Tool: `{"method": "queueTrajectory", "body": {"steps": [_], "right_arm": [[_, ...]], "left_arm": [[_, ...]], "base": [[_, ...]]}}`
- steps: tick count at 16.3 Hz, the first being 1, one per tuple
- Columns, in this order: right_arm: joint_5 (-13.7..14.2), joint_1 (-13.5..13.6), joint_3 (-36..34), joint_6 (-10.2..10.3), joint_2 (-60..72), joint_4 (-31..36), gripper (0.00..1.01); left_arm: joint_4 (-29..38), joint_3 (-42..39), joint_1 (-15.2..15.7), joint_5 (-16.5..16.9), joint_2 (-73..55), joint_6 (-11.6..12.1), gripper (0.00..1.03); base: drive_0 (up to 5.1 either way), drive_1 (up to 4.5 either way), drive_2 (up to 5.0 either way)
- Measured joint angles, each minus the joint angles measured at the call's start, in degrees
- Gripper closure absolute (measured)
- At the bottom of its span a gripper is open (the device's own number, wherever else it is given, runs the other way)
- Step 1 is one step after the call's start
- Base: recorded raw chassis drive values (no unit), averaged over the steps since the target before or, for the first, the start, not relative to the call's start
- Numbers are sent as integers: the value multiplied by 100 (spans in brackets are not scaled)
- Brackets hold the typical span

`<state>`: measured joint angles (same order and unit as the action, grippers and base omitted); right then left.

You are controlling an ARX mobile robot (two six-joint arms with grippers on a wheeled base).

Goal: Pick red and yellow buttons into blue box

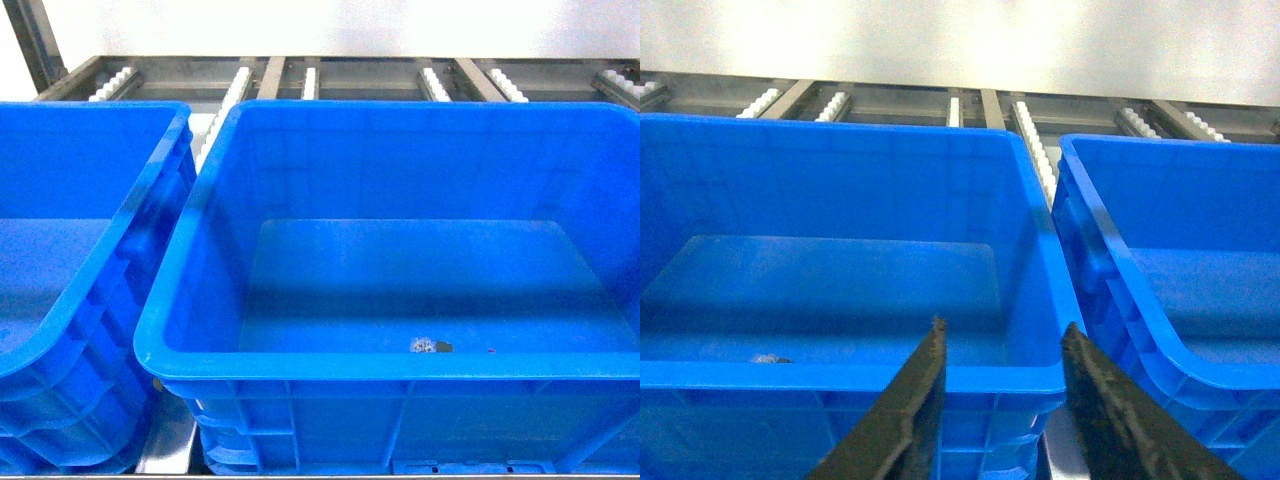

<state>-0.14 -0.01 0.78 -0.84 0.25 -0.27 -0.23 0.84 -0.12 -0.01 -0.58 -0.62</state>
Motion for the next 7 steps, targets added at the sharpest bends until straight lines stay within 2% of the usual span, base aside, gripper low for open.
{"method": "queueTrajectory", "body": {"steps": [2, 7], "right_arm": [[0, 0, 0, 0, 0, 0, 56], [0, 0, 0, 2, 0, 0, 1]], "left_arm": [[0, 0, 0, 0, 0, 0, 58], [0, 0, 0, 0, 0, 2, 3]], "base": [[0, 0, 0], [0, 0, 0]]}}
